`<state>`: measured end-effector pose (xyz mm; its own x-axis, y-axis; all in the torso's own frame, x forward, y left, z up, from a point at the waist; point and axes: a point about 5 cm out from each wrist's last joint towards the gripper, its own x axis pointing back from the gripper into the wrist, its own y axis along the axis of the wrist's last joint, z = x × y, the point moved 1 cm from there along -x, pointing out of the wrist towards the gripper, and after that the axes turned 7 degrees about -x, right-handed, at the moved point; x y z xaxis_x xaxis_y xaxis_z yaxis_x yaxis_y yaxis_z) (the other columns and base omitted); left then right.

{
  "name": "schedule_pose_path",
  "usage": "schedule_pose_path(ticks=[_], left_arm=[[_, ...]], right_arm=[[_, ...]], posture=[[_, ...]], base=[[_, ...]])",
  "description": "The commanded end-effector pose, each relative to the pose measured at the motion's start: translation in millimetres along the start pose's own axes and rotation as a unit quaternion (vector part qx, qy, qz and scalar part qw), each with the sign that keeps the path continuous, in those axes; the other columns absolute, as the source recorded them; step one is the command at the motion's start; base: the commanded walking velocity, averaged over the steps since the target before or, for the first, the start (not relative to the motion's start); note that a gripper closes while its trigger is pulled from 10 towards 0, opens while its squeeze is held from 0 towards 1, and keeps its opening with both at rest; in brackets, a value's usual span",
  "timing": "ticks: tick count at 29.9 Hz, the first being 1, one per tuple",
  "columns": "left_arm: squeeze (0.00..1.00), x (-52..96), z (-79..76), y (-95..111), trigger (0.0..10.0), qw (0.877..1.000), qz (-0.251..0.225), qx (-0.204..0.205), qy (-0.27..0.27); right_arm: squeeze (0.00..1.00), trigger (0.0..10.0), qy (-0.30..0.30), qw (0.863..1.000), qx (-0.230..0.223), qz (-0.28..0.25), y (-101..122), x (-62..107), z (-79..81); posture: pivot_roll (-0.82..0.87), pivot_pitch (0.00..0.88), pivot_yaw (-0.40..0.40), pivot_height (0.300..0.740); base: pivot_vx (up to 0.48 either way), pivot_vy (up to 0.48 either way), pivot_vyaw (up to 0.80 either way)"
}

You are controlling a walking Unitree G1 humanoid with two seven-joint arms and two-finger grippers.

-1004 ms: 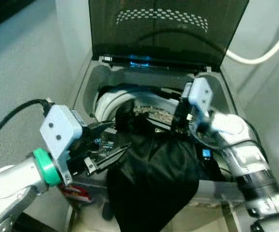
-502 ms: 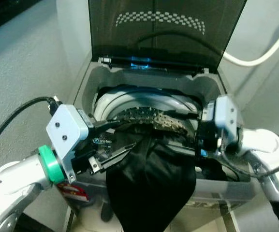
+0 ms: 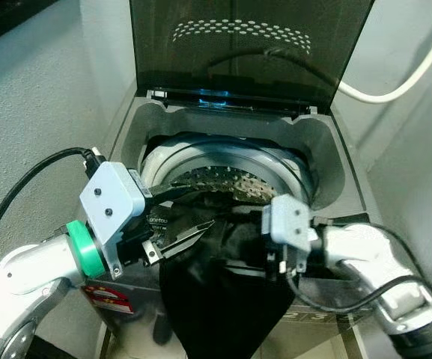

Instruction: Clothes washing

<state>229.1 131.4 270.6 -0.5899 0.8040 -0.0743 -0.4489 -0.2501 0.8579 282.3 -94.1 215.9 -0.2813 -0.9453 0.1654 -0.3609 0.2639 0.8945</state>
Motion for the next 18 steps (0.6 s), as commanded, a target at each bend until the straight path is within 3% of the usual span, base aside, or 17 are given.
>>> schedule_pose_path(ticks=[1,5,6,8,9,10,11,18], left_arm=[[0.00,1.7,-0.9,-4.1,10.0,1.000,0.009,0.000,0.000],[0.00,1.1,-0.2,-5.5,10.0,1.000,0.009,-0.002,0.002],[0.00,0.7,0.2,-5.9,10.0,1.000,0.009,-0.003,0.003],[0.00,0.4,0.5,-6.1,10.0,1.000,0.009,-0.003,0.005],[0.00,0.1,0.9,-6.2,10.0,1.000,0.009,-0.003,0.005],[0.00,0.1,0.9,-6.2,10.0,1.000,0.009,-0.003,0.005],[0.00,-0.3,1.5,-6.5,10.0,1.000,0.009,-0.004,0.006],[0.00,-2.0,3.1,-6.9,10.0,1.000,0.007,-0.005,0.008]], right_arm=[[0.00,10.0,0.000,1.000,0.001,0.018,-11.1,-2.8,6.4],[0.00,10.0,-0.012,0.999,0.002,0.032,-18.9,-5.9,8.2],[0.00,6.7,-0.016,0.999,0.002,0.033,-20.3,-6.4,8.3],[0.00,6.7,-0.020,0.999,0.002,0.033,-21.2,-6.9,8.4],[0.00,1.4,-0.024,0.999,0.000,0.033,-22.6,-7.6,8.5],[0.00,1.4,-0.024,0.999,0.000,0.033,-22.6,-7.6,8.5],[0.00,0.0,-0.029,0.999,-0.001,0.034,-24.1,-8.3,8.6],[0.00,0.0,-0.039,0.999,-0.006,0.033,-26.2,-8.7,8.6]], posture=[[0.11,0.087,-0.017,0.740],[0.11,0.085,-0.015,0.740],[0.11,0.084,-0.012,0.740],[0.11,0.084,-0.012,0.740],[0.11,0.086,-0.012,0.740],[0.11,0.086,-0.012,0.740],[0.11,0.084,-0.009,0.740],[0.11,0.083,-0.007,0.740]], base=[[0.000,0.000,0.00],[0.000,0.000,0.00],[0.000,0.000,0.00],[0.000,0.000,0.00],[0.000,0.000,0.00],[0.000,0.000,0.00],[0.000,0.000,0.00],[0.000,0.000,0.00]])
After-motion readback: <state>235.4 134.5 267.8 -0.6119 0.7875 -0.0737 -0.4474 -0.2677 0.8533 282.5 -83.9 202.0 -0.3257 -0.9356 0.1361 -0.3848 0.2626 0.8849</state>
